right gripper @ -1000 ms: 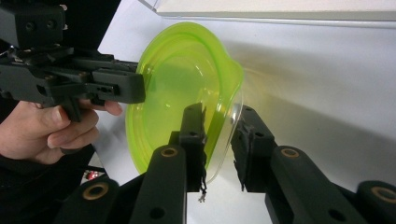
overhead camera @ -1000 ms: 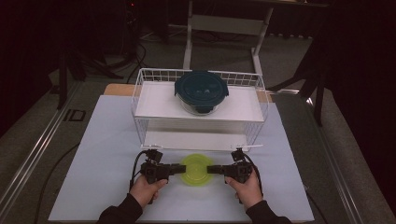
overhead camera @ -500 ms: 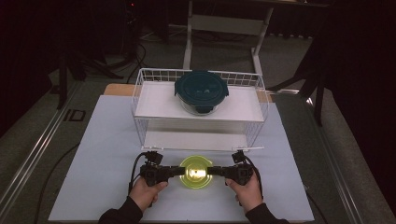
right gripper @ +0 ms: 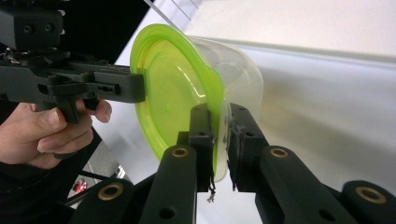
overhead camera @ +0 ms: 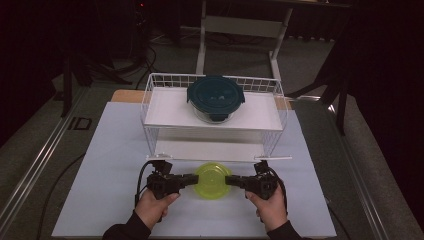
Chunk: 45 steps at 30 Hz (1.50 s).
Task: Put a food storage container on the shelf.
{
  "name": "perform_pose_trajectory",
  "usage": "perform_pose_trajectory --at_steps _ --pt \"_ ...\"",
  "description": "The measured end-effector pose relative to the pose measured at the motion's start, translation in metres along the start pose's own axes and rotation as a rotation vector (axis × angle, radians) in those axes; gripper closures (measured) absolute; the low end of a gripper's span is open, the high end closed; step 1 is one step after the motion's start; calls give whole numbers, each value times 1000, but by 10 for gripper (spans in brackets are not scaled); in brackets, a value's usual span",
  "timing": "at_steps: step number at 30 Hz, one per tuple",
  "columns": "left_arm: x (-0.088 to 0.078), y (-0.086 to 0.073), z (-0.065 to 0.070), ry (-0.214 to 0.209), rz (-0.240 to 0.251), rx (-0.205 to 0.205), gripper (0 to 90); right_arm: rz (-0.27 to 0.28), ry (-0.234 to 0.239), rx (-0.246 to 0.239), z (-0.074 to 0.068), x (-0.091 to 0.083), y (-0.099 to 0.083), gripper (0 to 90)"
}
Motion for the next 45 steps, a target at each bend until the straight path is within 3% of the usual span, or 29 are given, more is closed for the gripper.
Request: perform_pose_trajectory --at_steps 11,27,35,43,45 --pt "-32 23 29 -7 73 63 817 62 9 -59 -31 -30 21 811" --pt "-80 77 72 -22 165 141 818 155 -26 -155 -83 -84 70 810" --pt "-95 110 81 -35 183 149 818 191 -37 -168 -97 -102 100 811" --pt "-102 143 83 -38 199 144 819 225 -58 -158 -102 -114 131 810" --pt "-102 151 83 -23 206 151 820 228 -63 -151 -102 -116 139 810"
Point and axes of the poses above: each handheld gripper's, and its own axes: x roughly forward along the jaws, y roughly out of its top, z roughly to its right, the point moved 3 cm from there along x, roughly forward along the jaws, and after that the axes turned 8 degrees about -z, right-handed, at the moved point
